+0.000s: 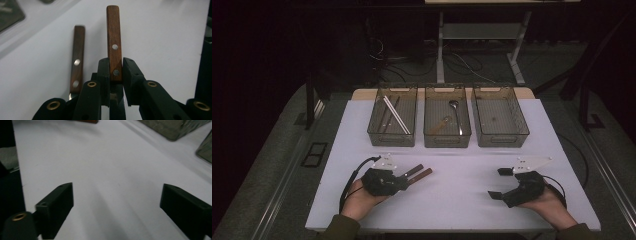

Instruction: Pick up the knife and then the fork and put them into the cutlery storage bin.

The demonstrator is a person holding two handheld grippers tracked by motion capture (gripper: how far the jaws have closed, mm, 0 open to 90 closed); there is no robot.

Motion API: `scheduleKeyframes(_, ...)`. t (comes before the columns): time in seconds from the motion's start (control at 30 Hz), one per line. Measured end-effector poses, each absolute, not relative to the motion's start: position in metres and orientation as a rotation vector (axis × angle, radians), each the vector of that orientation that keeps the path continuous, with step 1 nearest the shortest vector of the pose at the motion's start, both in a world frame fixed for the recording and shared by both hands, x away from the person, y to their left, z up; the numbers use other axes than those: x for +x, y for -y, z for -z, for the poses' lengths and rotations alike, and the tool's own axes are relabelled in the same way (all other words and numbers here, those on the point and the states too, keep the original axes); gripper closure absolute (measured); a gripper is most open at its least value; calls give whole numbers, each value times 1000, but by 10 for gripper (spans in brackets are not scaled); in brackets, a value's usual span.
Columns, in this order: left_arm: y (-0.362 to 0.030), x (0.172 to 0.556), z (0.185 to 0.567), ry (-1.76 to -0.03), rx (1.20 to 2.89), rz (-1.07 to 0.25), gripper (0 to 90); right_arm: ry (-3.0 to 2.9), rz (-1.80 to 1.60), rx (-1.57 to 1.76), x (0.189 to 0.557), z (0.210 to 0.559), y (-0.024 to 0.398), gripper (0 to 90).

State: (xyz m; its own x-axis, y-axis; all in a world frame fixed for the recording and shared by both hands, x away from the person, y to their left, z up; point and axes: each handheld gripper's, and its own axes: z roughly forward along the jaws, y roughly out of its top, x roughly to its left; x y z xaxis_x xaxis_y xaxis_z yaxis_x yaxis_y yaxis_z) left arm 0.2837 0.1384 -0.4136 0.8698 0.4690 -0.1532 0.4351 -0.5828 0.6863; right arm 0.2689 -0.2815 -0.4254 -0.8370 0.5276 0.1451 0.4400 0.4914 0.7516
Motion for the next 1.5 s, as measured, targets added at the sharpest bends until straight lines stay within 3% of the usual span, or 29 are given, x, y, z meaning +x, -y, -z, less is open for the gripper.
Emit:
scheduleKeyframes(0.67, -35, 312, 399, -288, 2403, 70, 763, -2796, -1272, 556, 298, 399, 254, 183)
scheduleKeyframes(1.13, 0, 328, 394, -103, 2413, 141, 763, -2886, -1239, 433, 316, 392, 228, 188)
scheduleKeyframes(1.5, 8, 316, 391, 4, 2449, 138, 762, -3016, -1105, 308, 310, 402, 211, 428)
